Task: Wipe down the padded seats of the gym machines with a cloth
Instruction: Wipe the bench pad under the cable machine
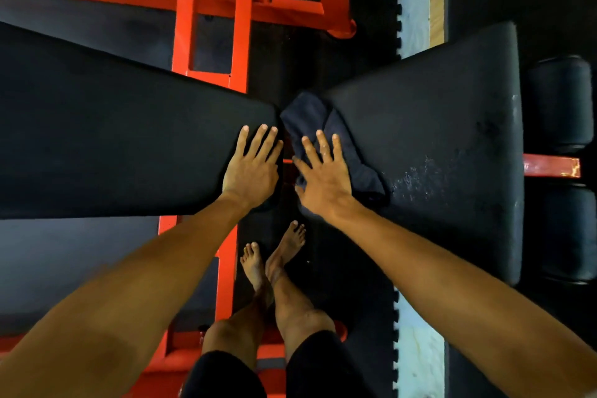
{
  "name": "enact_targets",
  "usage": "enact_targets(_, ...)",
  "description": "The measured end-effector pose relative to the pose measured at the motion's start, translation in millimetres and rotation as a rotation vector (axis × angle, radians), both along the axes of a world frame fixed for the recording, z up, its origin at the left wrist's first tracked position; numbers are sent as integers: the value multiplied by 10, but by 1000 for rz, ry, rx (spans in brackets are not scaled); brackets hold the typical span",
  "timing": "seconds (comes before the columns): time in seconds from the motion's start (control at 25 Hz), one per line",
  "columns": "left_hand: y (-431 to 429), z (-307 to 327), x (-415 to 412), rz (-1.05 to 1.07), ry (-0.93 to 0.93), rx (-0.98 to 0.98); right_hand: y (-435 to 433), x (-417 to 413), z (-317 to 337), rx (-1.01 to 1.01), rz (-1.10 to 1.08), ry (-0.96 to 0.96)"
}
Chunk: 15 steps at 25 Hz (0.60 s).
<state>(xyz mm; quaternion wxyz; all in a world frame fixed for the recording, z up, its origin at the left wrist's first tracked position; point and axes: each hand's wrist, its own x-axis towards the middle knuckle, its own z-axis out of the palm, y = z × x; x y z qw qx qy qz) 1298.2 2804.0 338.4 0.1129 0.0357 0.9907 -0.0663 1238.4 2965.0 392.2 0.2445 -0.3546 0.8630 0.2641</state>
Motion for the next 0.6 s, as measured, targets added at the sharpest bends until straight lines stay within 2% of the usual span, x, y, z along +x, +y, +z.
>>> enact_targets(0.2,39,28,215,-4,-25,2,512,115,303,32,77,-10)
enact_targets(0.32,73,44,349,-5,-32,-6,646,-166,482,51,-1,53)
enact_targets(0.4,90,56,408,3,-34,-2,539,-148,431,26,-59,66)
enact_targets(0.6,89,60,452,-7,-33,-4,164,555,72,18,-61,35)
